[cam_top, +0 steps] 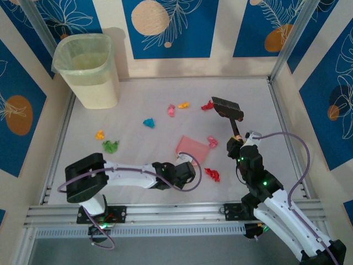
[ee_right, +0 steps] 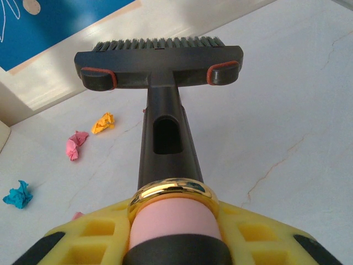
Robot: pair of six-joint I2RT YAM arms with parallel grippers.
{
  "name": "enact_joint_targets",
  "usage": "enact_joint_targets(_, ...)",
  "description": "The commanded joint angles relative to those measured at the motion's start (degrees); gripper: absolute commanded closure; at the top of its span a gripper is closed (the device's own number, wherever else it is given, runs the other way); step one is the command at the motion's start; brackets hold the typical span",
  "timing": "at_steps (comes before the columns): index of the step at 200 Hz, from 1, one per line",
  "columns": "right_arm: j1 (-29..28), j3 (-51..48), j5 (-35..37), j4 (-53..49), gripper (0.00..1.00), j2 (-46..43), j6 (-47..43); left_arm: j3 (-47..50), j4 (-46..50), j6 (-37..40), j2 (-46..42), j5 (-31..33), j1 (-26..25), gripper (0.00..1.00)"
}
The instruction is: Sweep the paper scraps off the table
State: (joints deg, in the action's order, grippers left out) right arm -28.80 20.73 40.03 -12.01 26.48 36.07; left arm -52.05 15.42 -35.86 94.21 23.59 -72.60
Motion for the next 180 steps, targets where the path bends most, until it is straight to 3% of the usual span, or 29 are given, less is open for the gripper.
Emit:
enact_joint_targets(1, 0.3, 1.2, 0.3, 3.4, 1.0, 0.0, -0.4, -2.7, 3.9, 0.8, -3.6, 2.5, 0.5, 0.95)
enact_joint_targets(18, 0.3, 1.7, 0.4, 2.9, 1.0, 1.3, 0.0, -4.1, 6.3, 2.1, -4.7, 2.0, 0.7, 1.0)
enact_joint_targets(57, 1.0, 6.2, 0.6, -2.4, 1.0, 7.9, 3.1, -8.8, 16.8, 6.2, -7.3, -2.9, 3.4, 1.0)
enact_joint_targets(107, 1.9, 20.0, 0.6, -20.4, 1.0, 21.9, 12.0, -15.5, 31.3, 13.6, -8.5, -7.3, 4.9, 1.0)
enact_joint_targets(154, 2.3, 32.2, -0.3, -36.9, 1.0, 32.6, 19.8, -15.5, 30.3, 19.4, -5.4, -8.6, 7.5, 1.0)
enact_joint_targets(180, 3.2, 39.6, -4.7, -46.9, 1.0, 38.1, 23.0, -15.4, 27.7, 18.7, -4.3, -15.2, 9.8, 1.0)
